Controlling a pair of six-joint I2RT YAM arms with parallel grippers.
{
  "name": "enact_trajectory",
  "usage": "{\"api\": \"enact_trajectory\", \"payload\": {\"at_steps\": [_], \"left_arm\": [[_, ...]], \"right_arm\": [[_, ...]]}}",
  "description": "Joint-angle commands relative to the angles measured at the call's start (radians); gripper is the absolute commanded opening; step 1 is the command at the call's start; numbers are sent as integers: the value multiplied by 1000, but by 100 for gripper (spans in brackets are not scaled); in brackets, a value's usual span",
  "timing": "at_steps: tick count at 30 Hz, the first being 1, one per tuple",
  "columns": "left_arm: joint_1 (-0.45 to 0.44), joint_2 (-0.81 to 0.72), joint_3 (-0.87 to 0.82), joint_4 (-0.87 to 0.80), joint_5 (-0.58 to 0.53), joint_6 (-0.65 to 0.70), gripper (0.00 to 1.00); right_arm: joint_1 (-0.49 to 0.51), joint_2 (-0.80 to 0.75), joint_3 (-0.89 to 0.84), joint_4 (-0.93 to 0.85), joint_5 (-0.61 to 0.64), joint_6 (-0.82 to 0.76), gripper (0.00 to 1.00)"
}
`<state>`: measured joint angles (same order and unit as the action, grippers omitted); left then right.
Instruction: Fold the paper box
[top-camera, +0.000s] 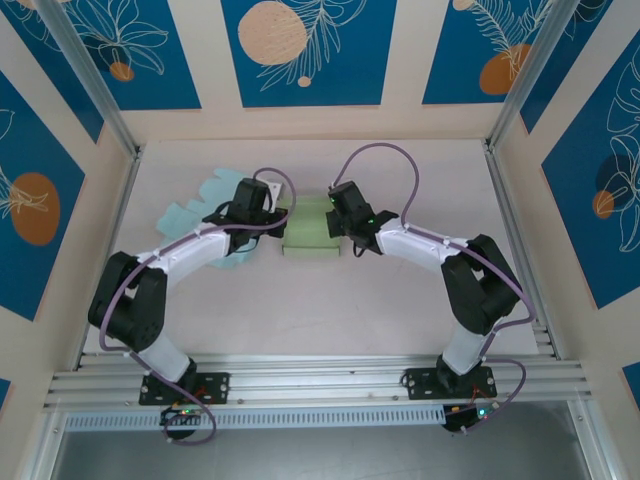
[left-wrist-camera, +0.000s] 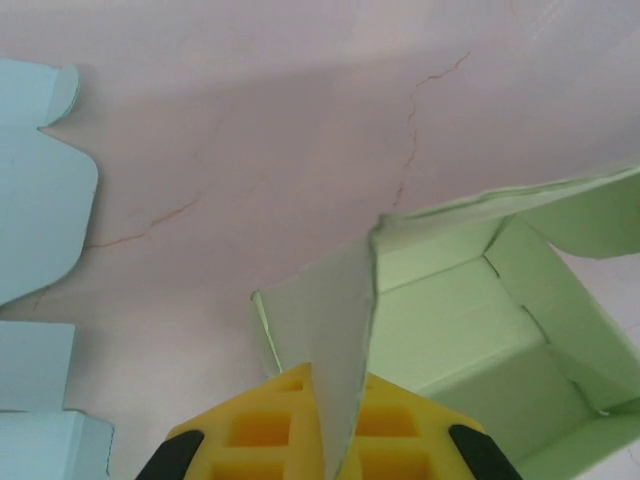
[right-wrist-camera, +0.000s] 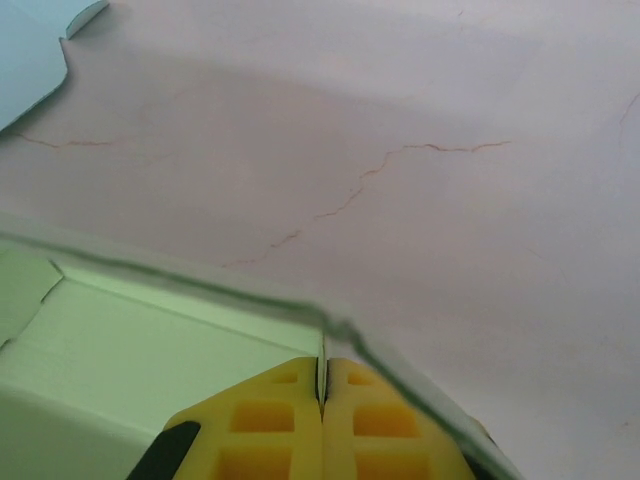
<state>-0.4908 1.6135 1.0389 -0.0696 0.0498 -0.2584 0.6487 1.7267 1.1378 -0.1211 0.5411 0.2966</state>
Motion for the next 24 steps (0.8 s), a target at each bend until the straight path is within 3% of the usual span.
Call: {"api": "enact_trajectory", "payload": {"at_steps": [1,24], "left_arm": [[-35,-20,-48,93,27,-28,0],[-86,-35,-65,204,-18,-17,0]], "right_arm": [[38,-27,-26,78,-11,28,0],[57,28,59,172,-2,83,0]]}}
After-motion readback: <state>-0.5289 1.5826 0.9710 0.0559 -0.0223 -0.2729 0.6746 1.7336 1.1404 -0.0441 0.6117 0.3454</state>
